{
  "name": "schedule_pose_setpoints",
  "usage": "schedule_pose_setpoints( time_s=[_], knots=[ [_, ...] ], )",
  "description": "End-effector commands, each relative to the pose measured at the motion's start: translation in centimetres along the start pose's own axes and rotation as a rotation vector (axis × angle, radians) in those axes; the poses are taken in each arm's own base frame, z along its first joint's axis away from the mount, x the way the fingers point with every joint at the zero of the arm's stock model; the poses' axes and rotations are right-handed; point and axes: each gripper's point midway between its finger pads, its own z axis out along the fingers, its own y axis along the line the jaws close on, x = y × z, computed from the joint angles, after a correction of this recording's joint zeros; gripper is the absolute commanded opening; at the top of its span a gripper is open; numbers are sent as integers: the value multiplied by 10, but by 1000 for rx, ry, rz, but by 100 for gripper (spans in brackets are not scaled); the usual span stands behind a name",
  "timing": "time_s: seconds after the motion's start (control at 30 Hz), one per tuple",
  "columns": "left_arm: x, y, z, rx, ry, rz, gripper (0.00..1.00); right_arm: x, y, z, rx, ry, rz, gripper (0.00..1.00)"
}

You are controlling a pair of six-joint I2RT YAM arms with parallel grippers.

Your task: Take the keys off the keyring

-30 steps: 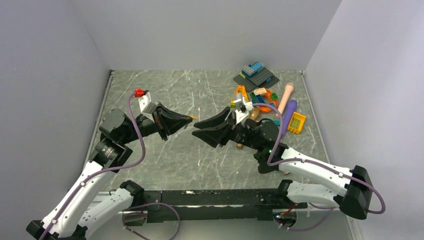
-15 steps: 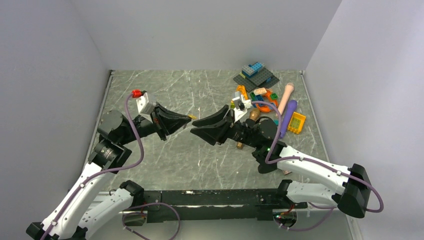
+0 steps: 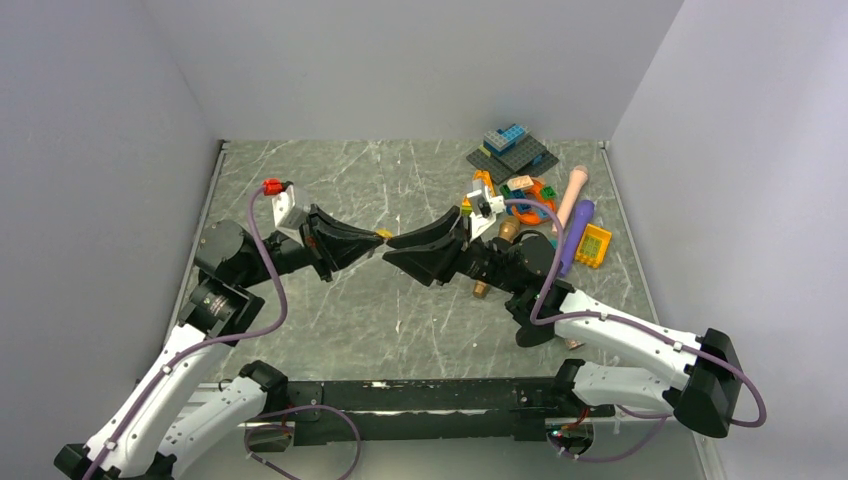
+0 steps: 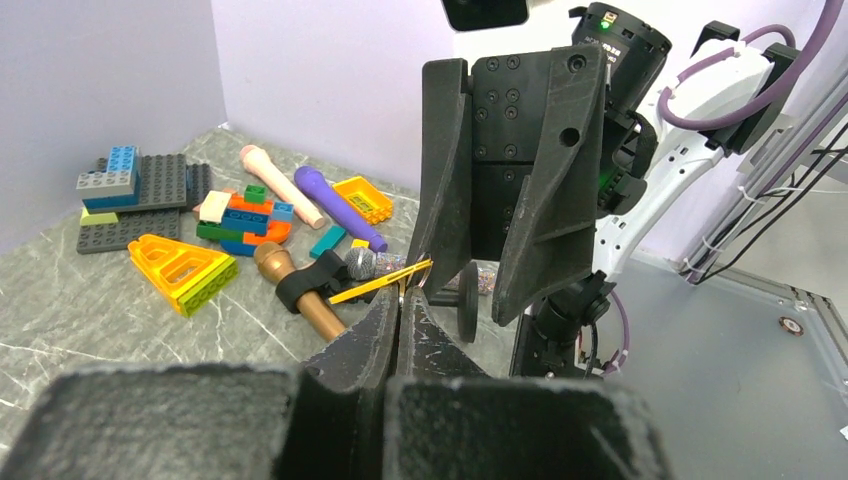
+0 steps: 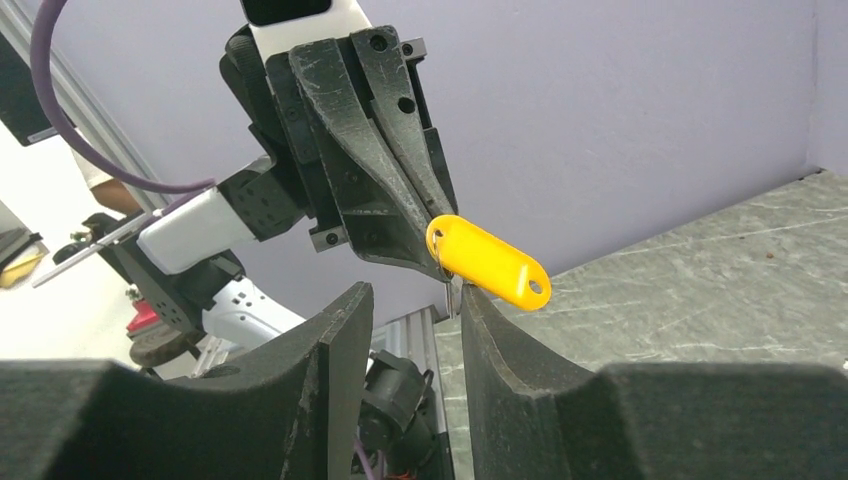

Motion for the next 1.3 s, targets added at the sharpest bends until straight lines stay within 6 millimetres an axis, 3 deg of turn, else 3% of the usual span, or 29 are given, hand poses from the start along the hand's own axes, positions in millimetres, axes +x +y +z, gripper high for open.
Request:
schedule_pose_setpoints(
  time_s=[0.0,0.3,0.63,0.8,1.07,1.27],
  knots=[
    [-7,-6,1,36,-22,13,0,-28,13,7,-42,-60,-33,41],
    [-7,-6,1,37,-20,15,0,-34,13,12,-47,-57,-47,38],
    [-6,-7,1,47,-14,14,0,-29,12,19,-70,-37,-36,20],
    [-4,-6,1,44,-8,13,0,-30,13,19,-71,-40,-35,0],
    [0,-5,4,63,18,2,0,-33,13,15,-51,-33,-60,0],
    [13,-2,14,111,90,-35,0,-25,8,13,-6,89,-116,0]
  ],
)
